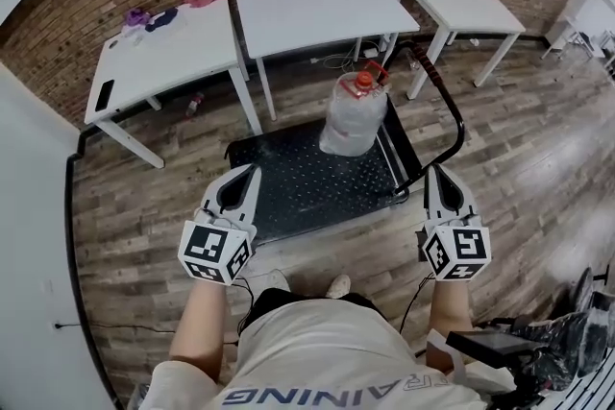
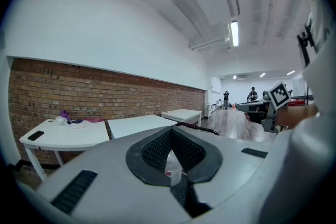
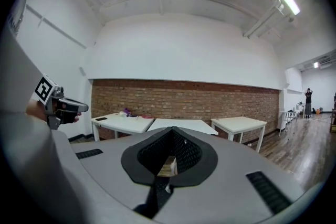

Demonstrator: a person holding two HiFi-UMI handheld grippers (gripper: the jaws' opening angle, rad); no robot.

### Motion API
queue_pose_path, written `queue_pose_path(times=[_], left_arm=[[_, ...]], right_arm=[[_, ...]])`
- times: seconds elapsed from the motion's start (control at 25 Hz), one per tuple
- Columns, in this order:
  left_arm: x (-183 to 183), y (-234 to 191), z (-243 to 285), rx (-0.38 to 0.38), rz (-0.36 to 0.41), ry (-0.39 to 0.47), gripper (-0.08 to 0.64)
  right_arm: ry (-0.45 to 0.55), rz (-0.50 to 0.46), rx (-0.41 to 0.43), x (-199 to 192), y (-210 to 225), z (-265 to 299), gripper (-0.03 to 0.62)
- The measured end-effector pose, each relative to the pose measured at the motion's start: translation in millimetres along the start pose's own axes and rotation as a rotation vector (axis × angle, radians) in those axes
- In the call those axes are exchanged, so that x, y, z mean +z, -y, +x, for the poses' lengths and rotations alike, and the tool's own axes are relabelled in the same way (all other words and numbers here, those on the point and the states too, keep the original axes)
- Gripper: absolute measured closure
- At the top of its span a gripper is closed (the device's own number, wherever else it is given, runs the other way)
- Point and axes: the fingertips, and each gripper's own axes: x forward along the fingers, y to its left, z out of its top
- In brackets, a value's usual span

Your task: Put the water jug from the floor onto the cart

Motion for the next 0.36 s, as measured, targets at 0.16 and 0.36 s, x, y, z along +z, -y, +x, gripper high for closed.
queue_pose_path(times=[0.16, 0.36], left_arm=[[2.8, -13.4, -7.4, 0.012, -0.009, 0.015, 0.56], [3.4, -16.9, -7.3, 0.005, -0.021, 0.006, 0.56]], right_arm=[[-0.006, 0.001, 0.007, 2.8, -11.8, 6.9, 0.591], [-0.026, 0.004, 0.023, 4.9, -23.6, 16.3, 0.591]])
